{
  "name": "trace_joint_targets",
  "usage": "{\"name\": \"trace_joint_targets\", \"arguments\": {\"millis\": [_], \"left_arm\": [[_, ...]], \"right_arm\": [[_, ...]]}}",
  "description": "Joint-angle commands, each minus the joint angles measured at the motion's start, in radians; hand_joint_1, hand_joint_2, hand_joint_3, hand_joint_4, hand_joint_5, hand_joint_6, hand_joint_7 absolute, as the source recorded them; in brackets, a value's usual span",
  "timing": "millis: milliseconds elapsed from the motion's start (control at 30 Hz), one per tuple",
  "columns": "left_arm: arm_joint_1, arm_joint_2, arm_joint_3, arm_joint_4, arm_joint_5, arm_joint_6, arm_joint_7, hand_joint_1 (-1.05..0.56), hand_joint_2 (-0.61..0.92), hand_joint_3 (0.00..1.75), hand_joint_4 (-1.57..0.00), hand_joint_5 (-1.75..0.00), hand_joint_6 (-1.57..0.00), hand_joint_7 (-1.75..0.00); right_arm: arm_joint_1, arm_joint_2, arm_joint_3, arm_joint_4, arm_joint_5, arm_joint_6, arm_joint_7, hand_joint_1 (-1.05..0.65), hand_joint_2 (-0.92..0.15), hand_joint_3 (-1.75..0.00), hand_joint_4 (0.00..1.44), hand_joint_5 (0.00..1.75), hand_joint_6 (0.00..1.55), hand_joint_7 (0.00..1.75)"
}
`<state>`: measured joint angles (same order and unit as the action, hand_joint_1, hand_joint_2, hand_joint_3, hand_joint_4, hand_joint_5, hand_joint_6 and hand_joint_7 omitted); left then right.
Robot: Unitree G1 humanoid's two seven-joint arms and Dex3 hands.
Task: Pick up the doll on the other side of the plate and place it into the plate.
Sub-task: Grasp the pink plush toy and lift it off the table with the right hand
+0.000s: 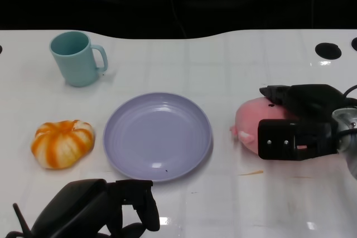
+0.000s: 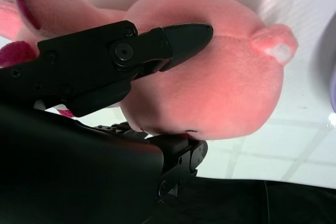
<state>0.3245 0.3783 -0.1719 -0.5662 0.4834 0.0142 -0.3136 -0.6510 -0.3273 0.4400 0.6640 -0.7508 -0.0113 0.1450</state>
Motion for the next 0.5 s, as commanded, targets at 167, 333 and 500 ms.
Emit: {"name": "trace_joint_targets", "arguments": {"millis": [167, 333, 500], "left_arm": [[0.001, 0.01, -0.002, -0.013, 0.015, 0.014, -0.007, -0.21, 0.68, 0.78, -0.69, -1.52, -0.72, -1.19], [-0.002, 0.01, -0.004, -0.015, 0.018, 0.02, -0.009, -0.22, 0.68, 0.77, -0.69, -1.52, -0.72, -1.19], [-0.005, 0.01, -0.006, -0.014, 0.02, 0.023, -0.008, -0.21, 0.68, 0.77, -0.69, -1.51, -0.71, -1.19]], "right_arm": [[0.028, 0.036, -0.047, 0.078, 0.099, -0.08, -0.151, -0.2, -0.91, -0.06, 0.85, 1.06, 1.17, 0.13], [0.021, 0.028, -0.029, 0.093, 0.098, -0.115, -0.193, -0.17, -0.62, -0.65, 0.82, 1.62, 1.21, 0.44], [0.023, 0.032, -0.025, 0.089, 0.103, -0.114, -0.202, -0.21, -0.64, -0.65, 0.76, 1.74, 0.86, 1.21]]}}
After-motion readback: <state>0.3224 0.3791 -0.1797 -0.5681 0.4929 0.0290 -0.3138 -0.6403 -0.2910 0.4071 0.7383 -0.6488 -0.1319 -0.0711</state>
